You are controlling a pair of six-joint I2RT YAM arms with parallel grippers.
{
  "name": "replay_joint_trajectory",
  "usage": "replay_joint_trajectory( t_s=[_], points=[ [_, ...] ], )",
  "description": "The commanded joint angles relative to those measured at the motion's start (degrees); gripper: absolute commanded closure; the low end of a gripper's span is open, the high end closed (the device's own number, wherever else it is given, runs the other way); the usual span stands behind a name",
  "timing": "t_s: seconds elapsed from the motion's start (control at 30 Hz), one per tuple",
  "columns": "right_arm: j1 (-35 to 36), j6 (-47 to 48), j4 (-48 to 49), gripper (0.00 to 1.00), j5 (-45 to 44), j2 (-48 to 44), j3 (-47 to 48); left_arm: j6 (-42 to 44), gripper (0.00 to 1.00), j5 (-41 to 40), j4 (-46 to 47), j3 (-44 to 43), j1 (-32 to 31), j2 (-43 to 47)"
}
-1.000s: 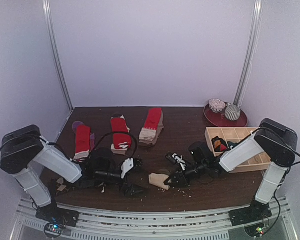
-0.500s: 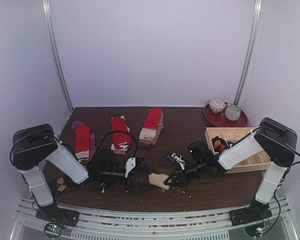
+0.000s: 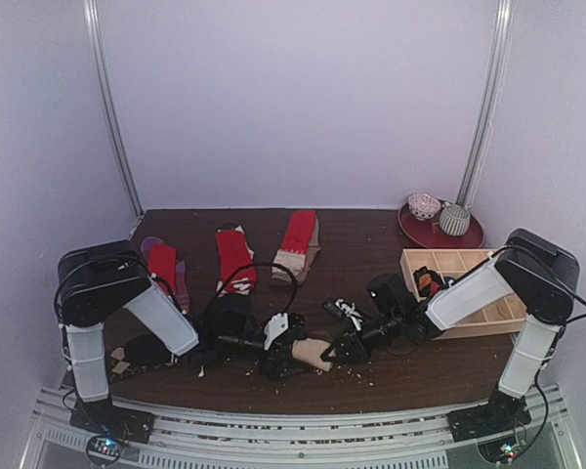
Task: Roll the socks
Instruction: Roll a pair of socks at the center of the board.
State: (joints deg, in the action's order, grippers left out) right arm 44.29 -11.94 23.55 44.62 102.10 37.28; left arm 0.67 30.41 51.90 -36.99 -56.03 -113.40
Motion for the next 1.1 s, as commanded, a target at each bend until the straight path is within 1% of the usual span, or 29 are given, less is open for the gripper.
replay_joint_trajectory(
  t_s=[0.0,0.07,0.13,0.17,0.23,0.27,0.3,0.33,0.4,0.53,0.6,0.67,0.73,0.87,0.97,1.07],
  points=[
    [-0.38,1.09,-13.48,0.77,-4.53,4.17,-1.95,-1.68,0.30,1.88,-10.44,-2.95,-2.37,-3.64],
    [-0.40,1.24,-14.04,0.77,-3.48,4.28,-1.58,-1.49,0.38,0.76,-14.83,-4.62,-3.11,-4.80],
    [-0.59,1.61,-14.99,0.77,-2.61,4.90,-0.90,-1.71,0.45,0.06,-17.10,-4.84,-3.61,-5.63],
    [-0.70,1.70,-15.32,0.77,-1.94,5.14,-0.69,-1.87,0.50,-0.33,-17.88,-4.70,-3.84,-5.78],
    [-0.95,1.86,-16.11,0.77,-1.17,5.59,-0.27,-1.80,0.64,-0.53,-20.23,-4.75,-4.15,-5.83],
    [-1.04,2.04,-16.69,0.77,-1.03,5.78,0.08,-1.62,0.69,-0.53,-21.56,-4.75,-4.25,-5.79],
    [-1.19,2.32,-17.40,0.77,-0.81,5.94,0.42,-1.53,0.87,-0.44,-22.78,-4.76,-4.38,-5.83],
    [-1.22,2.70,-18.22,0.77,-0.82,6.14,0.92,-1.62,1.00,-0.71,-23.72,-4.60,-4.50,-5.74],
    [-1.50,3.02,-19.40,0.77,-0.72,6.19,1.68,-2.61,1.00,-1.05,-24.85,-4.27,-4.61,-5.75],
    [-2.10,3.31,-21.47,0.76,-0.70,5.18,3.71,-4.83,1.00,-0.97,-32.83,-6.55,-4.70,-7.38],
    [-2.23,3.91,-22.77,0.75,-2.60,3.30,5.03,-7.39,1.00,-1.07,-37.91,-7.61,-4.65,-8.56],
    [-2.21,5.00,-23.59,0.73,-6.00,0.29,6.14,-9.92,1.00,0.96,-39.87,-7.62,-4.61,-10.36],
    [-2.19,5.87,-22.04,0.65,-10.49,-4.12,6.04,-12.71,1.00,3.30,-39.19,-6.32,-4.61,-11.61],
    [-1.12,9.26,-16.82,0.58,-18.86,-15.29,3.54,-16.12,1.00,4.16,-37.85,-3.93,-4.61,-12.91],
    [2.26,14.16,-11.37,0.50,-24.30,-21.76,-0.50,-17.02,1.00,4.52,-38.16,-3.54,-4.60,-13.63],
    [7.21,18.65,-6.36,0.44,-30.50,-24.61,-5.03,-17.28,1.00,4.83,-39.21,-3.82,-4.53,-14.08]
  ],
)
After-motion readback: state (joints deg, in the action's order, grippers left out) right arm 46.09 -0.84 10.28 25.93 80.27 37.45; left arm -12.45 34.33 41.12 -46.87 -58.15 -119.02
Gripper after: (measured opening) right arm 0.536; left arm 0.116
